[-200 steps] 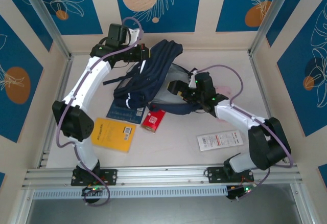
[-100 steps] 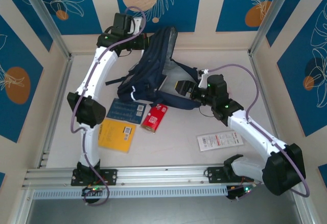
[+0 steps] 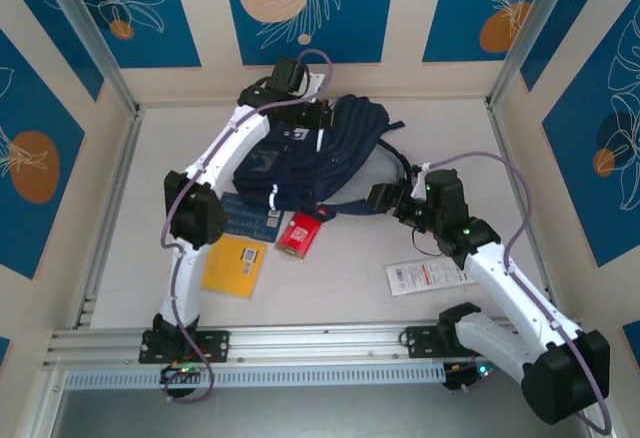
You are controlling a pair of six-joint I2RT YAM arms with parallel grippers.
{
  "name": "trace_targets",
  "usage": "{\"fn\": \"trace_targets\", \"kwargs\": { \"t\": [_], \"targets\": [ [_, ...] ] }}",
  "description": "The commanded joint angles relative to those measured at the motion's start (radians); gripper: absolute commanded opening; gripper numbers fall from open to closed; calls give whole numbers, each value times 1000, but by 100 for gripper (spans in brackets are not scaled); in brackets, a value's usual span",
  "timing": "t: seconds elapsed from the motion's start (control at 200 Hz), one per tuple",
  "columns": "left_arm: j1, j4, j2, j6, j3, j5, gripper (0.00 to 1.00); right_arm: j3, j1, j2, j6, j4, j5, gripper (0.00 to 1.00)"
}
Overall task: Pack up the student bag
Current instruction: Close the student bag at the top-center of the table.
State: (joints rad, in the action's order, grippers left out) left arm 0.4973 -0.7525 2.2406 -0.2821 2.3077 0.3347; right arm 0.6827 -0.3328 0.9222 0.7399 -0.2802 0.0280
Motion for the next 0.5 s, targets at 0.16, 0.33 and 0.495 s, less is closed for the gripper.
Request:
{"fn": "trace_targets", "kwargs": {
  "t": [0.16,0.33,0.495],
  "targets": [
    [-30,-3,6,36,1,-269,9,75,33,-18,114,-306,-199,92],
    [-31,15,-43,-6,-75,-176,49,44,67,-6,238,-483,-231,99],
    [-28,152,-244,-97,-355,-150,64,-7,105,47,308,-571,-268,99]
  ]
}}
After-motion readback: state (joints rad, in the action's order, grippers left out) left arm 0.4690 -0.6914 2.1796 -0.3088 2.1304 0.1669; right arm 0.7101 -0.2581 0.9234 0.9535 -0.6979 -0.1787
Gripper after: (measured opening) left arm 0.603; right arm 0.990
